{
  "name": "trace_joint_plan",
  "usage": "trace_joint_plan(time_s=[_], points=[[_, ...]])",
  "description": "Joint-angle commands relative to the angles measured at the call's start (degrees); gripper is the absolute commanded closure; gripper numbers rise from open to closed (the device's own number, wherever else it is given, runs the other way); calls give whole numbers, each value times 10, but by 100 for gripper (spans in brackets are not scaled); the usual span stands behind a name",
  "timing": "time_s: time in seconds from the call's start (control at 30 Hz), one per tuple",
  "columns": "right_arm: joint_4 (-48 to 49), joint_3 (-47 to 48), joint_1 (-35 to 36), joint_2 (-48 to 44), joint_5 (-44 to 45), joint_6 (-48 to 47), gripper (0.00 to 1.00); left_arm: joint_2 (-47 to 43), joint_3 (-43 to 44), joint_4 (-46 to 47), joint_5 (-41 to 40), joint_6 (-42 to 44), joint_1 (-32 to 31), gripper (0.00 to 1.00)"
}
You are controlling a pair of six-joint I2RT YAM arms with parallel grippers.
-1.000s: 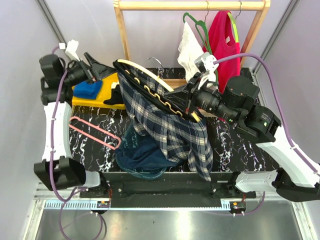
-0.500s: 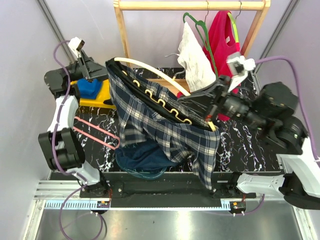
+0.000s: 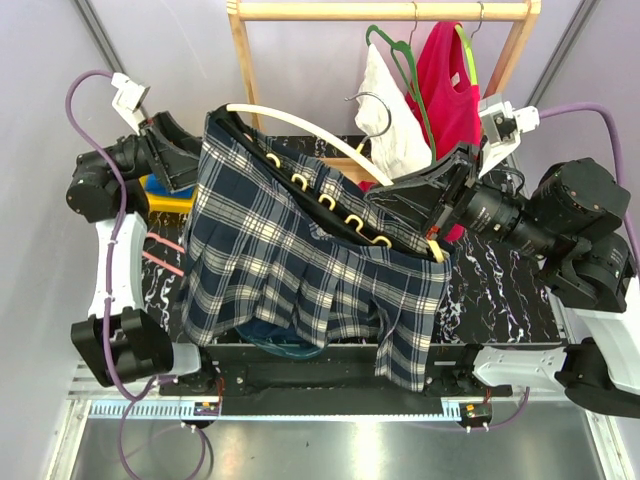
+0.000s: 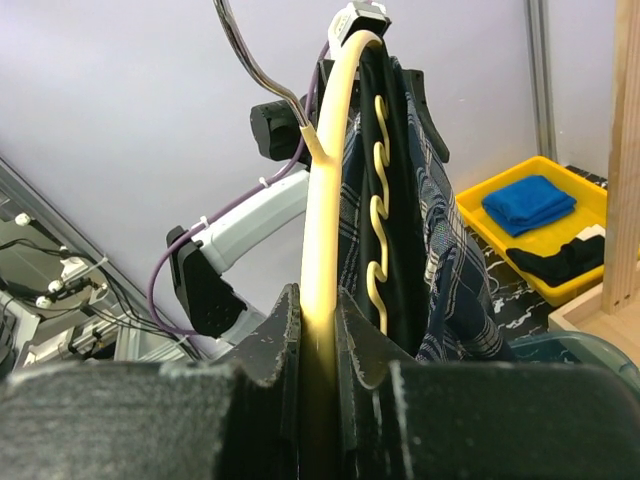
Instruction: Remove the skirt from the hanger
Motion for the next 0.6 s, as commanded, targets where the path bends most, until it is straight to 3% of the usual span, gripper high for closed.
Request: trace_joint_plan(time_s=[0.0,0.13,0.3,0.57], points=[[70,39,2,-30,30,-8,100,14,-1,162,86,27,28,2],[49,36,2,-45,16,9,100,48,22,183,60,7,66,1],[46,21,2,-53,-6,27,100,75,57,213,15,-56,65,1],[46,25,2,-48,-23,38,100,28,28,220,19,-45,-9,1]])
